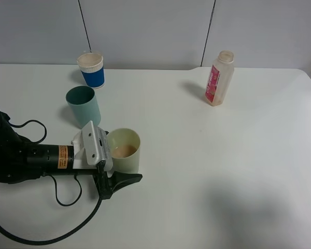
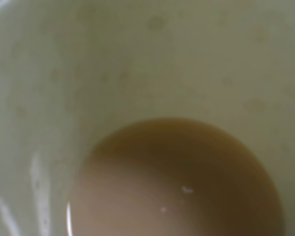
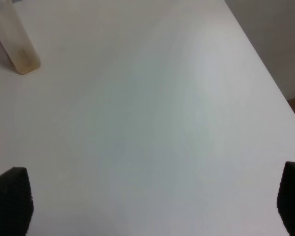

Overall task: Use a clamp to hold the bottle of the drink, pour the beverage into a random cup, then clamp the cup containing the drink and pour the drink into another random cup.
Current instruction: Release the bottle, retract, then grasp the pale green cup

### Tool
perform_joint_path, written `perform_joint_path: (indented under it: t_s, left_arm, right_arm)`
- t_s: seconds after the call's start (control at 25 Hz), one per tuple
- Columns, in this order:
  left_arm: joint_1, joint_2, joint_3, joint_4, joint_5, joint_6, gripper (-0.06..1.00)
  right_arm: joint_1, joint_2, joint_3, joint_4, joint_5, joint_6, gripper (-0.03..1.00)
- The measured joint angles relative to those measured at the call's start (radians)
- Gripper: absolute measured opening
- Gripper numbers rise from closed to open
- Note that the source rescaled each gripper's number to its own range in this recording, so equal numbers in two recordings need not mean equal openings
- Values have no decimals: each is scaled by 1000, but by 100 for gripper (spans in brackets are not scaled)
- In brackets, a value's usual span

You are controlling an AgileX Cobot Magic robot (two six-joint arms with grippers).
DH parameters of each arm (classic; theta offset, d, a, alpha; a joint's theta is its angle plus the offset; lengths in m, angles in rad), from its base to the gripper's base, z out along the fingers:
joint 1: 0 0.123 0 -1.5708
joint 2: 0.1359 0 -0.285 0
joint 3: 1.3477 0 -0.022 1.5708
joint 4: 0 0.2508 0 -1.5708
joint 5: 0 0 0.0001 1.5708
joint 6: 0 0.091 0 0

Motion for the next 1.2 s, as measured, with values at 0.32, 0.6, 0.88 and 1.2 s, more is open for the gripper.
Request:
perform_joint_path:
  t_s: [0.32, 0.6, 0.88, 1.2]
  left_arm:
    - [-21, 0, -10, -15, 0, 1, 63]
    - [-21, 0, -46, -18, -1, -24, 61]
    - [-21, 0, -46, -13, -1, -30, 47]
    - [-21, 0, -48, 52, -2, -35, 1]
  right_arm:
    - [0, 0, 0, 0, 0, 0, 99]
    - [0, 0, 0, 0, 0, 0, 99]
    - [0, 0, 0, 0, 0, 0, 99]
    - [0, 0, 0, 0, 0, 0, 99]
